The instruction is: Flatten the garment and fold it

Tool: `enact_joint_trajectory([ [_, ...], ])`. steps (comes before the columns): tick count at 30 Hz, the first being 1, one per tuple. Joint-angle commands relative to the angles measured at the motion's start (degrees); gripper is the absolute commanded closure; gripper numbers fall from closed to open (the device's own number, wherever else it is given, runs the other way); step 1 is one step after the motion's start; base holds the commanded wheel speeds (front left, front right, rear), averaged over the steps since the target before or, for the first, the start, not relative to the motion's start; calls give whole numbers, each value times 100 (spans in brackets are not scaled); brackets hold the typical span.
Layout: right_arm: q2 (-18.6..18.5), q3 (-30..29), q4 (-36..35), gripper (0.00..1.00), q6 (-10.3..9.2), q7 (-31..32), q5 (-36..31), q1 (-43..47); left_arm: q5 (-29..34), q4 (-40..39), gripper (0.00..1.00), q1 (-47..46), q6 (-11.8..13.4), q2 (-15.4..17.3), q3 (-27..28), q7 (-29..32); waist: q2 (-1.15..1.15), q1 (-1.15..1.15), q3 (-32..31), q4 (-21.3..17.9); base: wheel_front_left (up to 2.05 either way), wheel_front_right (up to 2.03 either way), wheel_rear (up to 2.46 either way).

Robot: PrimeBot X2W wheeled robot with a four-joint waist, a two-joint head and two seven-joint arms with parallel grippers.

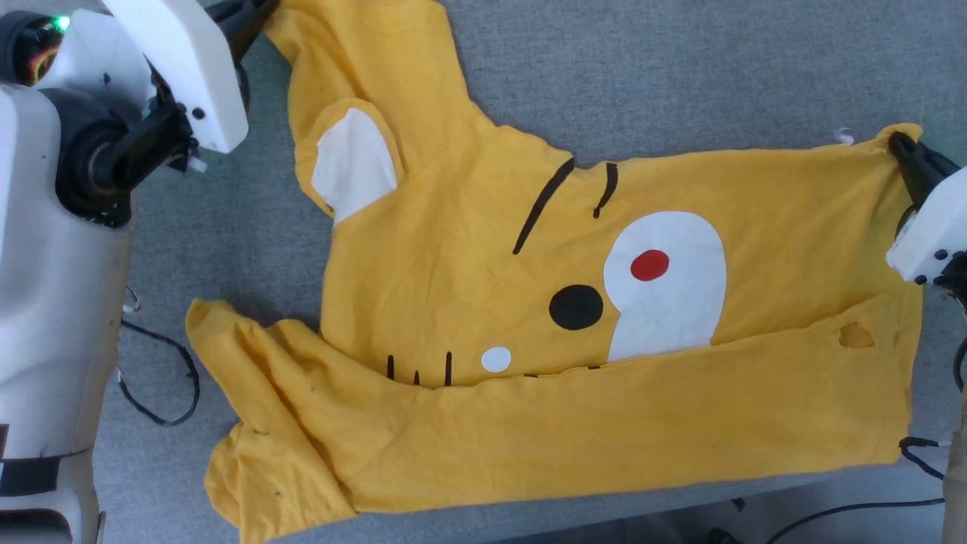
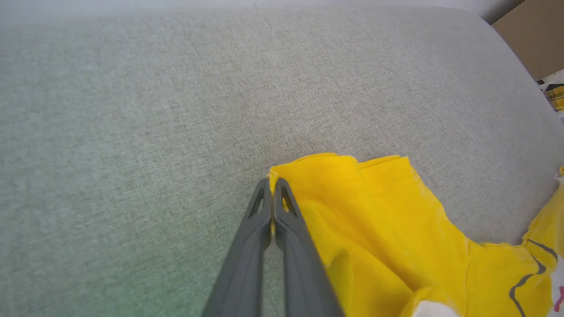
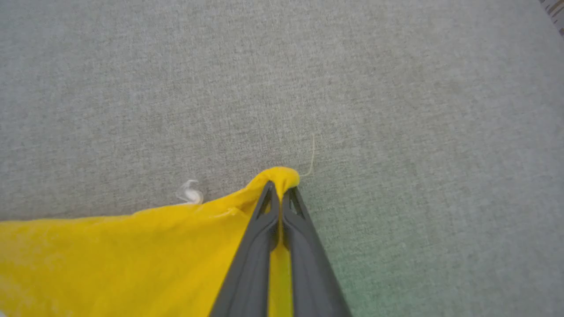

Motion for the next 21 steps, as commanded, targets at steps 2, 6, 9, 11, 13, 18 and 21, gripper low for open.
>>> enact_joint_trajectory([
  [2, -17, 22, 20, 100, -11, -205, -91, -98, -21, 9, 100, -31, -40, -20, 23, -233, 0, 0, -112, 35, 0, 0, 0],
  [6, -88, 32, 34, 100, -11, -550, -163, -159, 14, 66, 100, -60, -60, -26, 91, -774, 0, 0, -269, 94, 0, 0, 0],
  [9, -140, 50, 67, 100, -11, -764, -185, -187, 5, 139, 100, -72, -71, -36, 144, -1175, 0, 0, -389, 151, 0, 0, 0],
  [11, -180, 58, 99, 100, -11, -894, -192, -202, -16, 190, 100, -70, -78, -23, 162, -1386, 0, 0, -471, 189, 0, 0, 0],
  [13, -224, 76, 132, 100, -11, -1010, -197, -207, -25, 213, 100, -57, -83, 6, 170, -1595, 0, 0, -554, 225, 0, 0, 0],
  [18, -320, 83, 188, 100, -11, -1311, -216, -198, -60, 211, 100, -10, -90, 65, 233, -2159, 0, 0, -765, 309, 0, 0, 0],
  [21, -368, 91, 249, 100, -11, -1397, -224, -167, -94, 193, 100, 38, -93, 107, 239, -2414, 0, 0, -890, 350, 0, 0, 0],
])
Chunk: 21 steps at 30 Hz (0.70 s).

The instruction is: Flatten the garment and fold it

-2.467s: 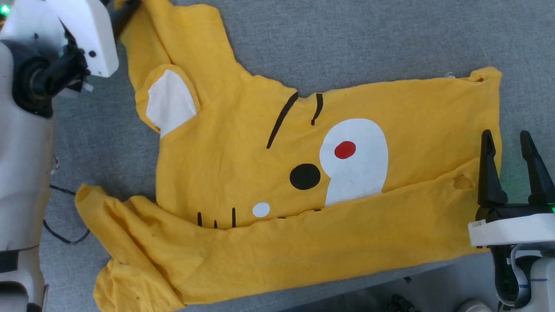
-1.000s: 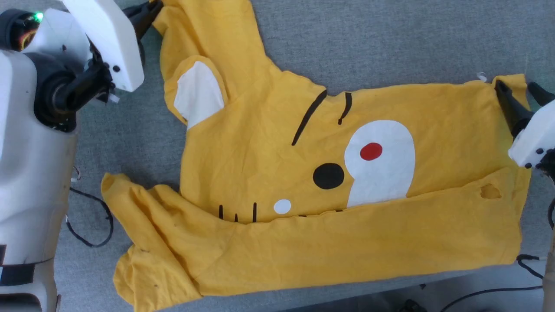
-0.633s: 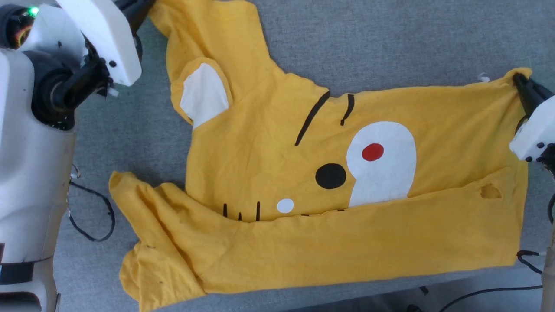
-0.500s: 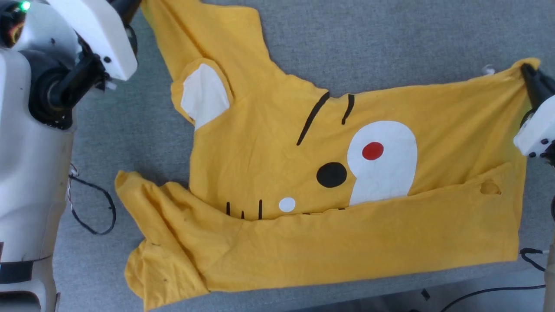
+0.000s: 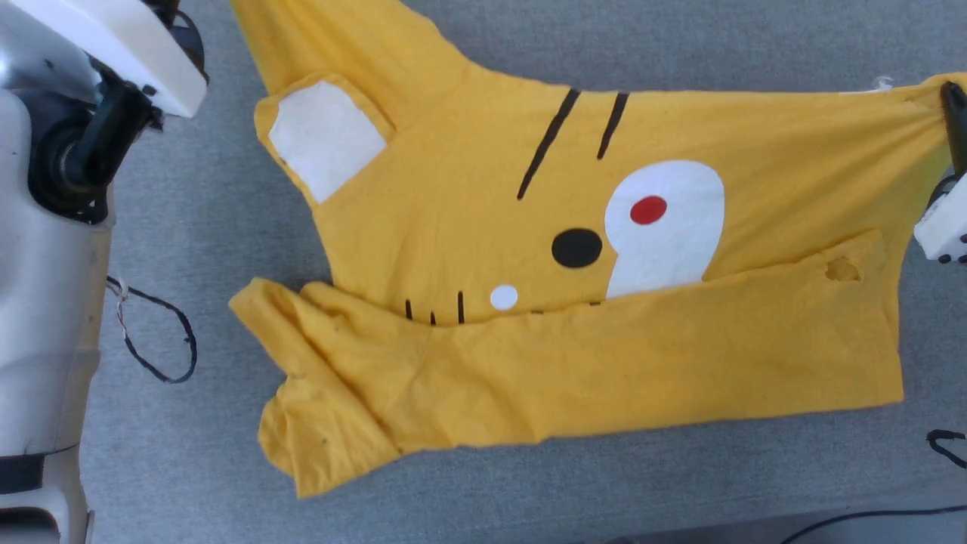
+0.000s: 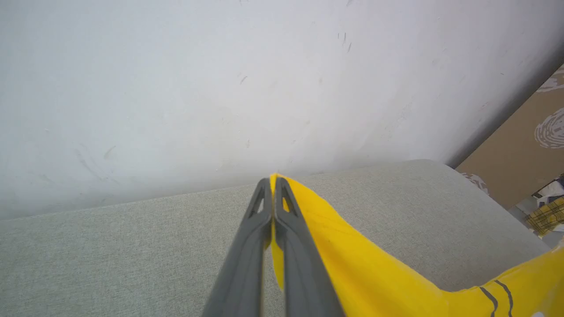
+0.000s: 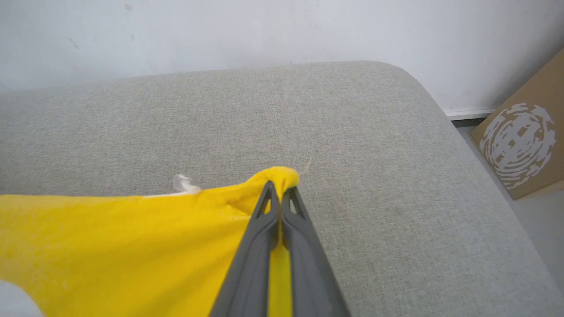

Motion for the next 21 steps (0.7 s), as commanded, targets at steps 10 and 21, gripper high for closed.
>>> enact_joint_trajectory([
  [10, -42, 48, -106, 100, -11, -155, 119, 381, -317, -796, 100, 743, -44, 409, -335, -561, 0, 0, -407, 171, 0, 0, 0],
  [21, 185, -407, -718, 100, -11, -54, 447, 1380, -884, -2255, 100, 2638, 127, 947, 3, -628, 0, 0, -629, 215, 0, 0, 0],
])
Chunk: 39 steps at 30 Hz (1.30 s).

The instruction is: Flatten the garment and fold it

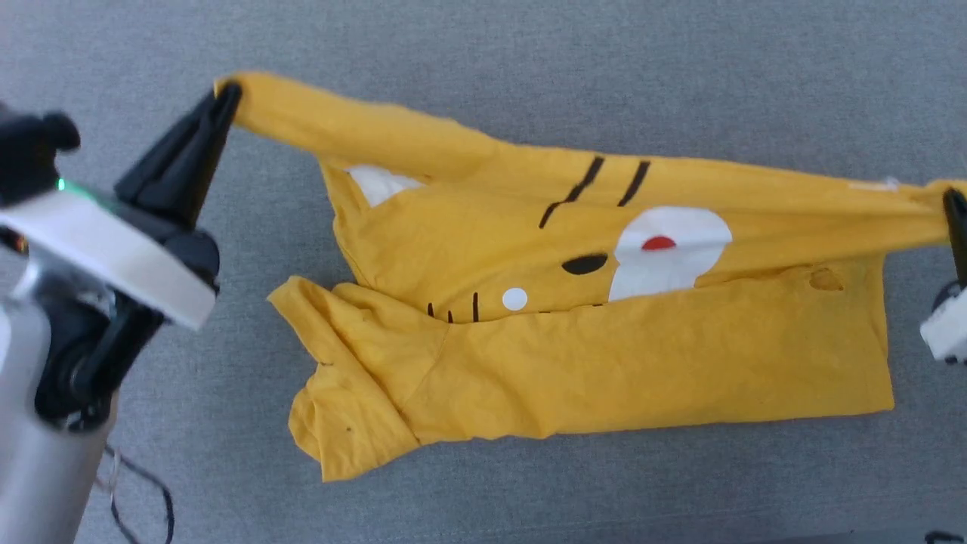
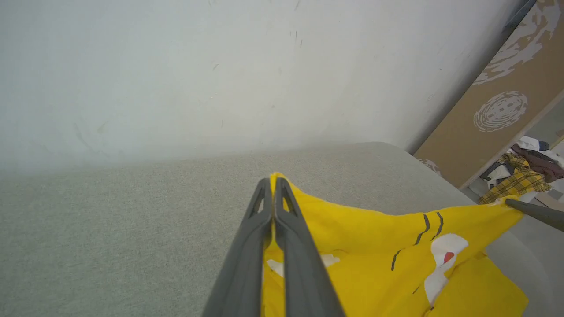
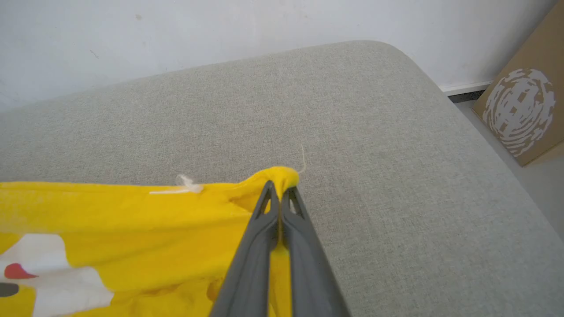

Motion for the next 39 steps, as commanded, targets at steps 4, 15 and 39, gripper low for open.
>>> enact_joint_trajectory([
  [4, 151, -234, -205, 100, -11, 97, 151, 522, -371, -549, 100, 989, 182, 259, 237, 125, 0, 1, -58, 0, 0, 0, 0],
  [15, 444, -499, -256, 100, -11, 97, 369, 1343, -953, -1166, 100, 2616, 445, 301, 402, 206, 0, 1, -174, 38, 0, 0, 0],
  [39, 551, -23, 679, 100, -11, -137, 193, 1366, -1032, 16, 100, 2611, 541, -322, -498, 618, 0, 1, -122, 99, 0, 0, 0],
])
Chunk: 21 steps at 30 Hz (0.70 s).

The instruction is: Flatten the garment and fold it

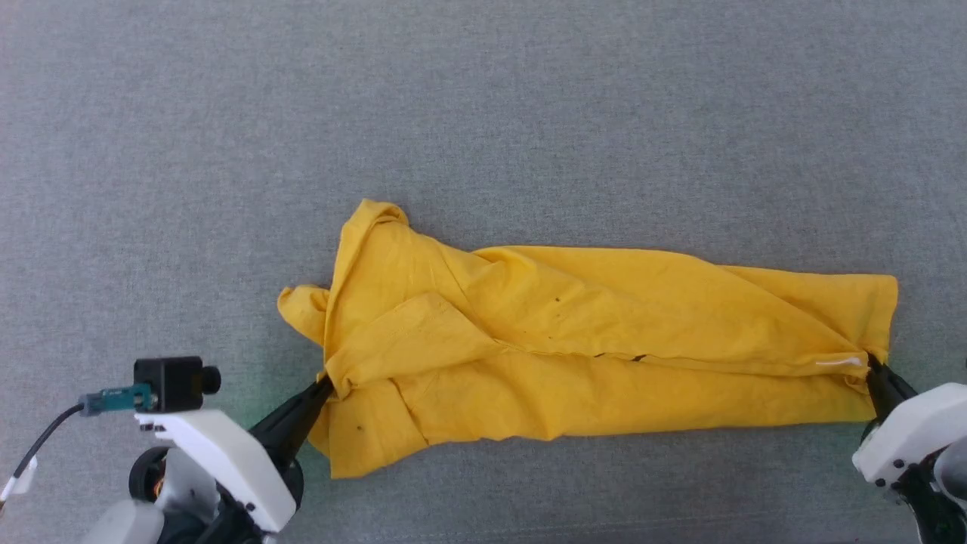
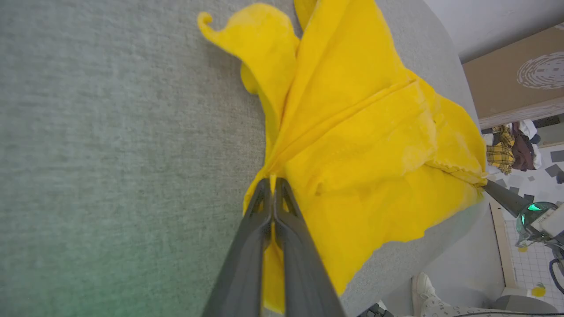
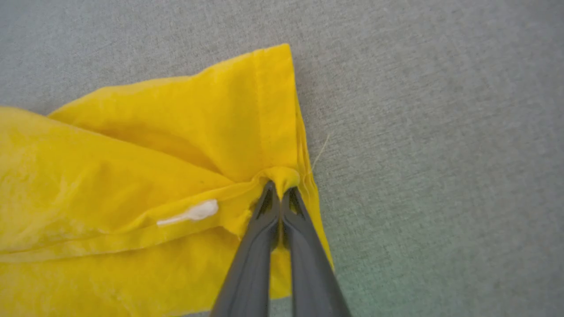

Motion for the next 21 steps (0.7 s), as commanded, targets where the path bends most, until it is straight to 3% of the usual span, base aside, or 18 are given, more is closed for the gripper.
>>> enact_joint_trajectory([
  [1, 20, 42, 89, 100, -11, -23, -50, -93, 60, 113, 100, -145, -44, -67, -25, 4, 0, 0, 1, -3, 0, 0, 0],
  [5, 21, 81, 273, 100, -11, -86, -51, -173, 94, 412, 100, -324, -49, -189, -85, -27, 0, 0, -14, -11, 0, 0, 0],
  [6, 21, 91, 311, 95, -11, -99, -46, -188, 101, 468, 100, -355, -52, -212, -95, -39, 0, 0, -19, -16, 0, 0, 0],
  [8, 21, 104, 370, 52, -11, -125, -35, -213, 118, 554, 62, -403, -47, -261, -91, -98, 0, 0, -32, -24, 0, 0, 0],
  [9, 21, 106, 392, 0, -11, -141, -30, -224, 126, 586, 53, -420, -47, -278, -93, -120, 0, 0, -39, -28, 0, 0, 0],
  [11, 21, 104, 408, 0, -11, -144, -17, -228, 140, 613, 9, -437, -46, -300, -83, -172, 0, 0, -59, -33, 0, 0, 0],
  [12, 21, 105, 392, 0, -11, -122, 17, -226, 142, 609, 0, -432, -41, -305, -71, -198, 0, 0, -73, -35, 0, 0, 0],
  [17, 21, 84, 30, 0, -11, 114, 195, -83, 295, 405, 0, -295, 29, -247, 20, -455, 0, 0, -178, -46, 0, 0, 0],
  [21, 21, -78, -519, 0, -11, 134, 330, 66, 631, 87, 0, -126, 258, -231, 165, -915, 0, 0, -290, -38, 0, 0, 0],
])
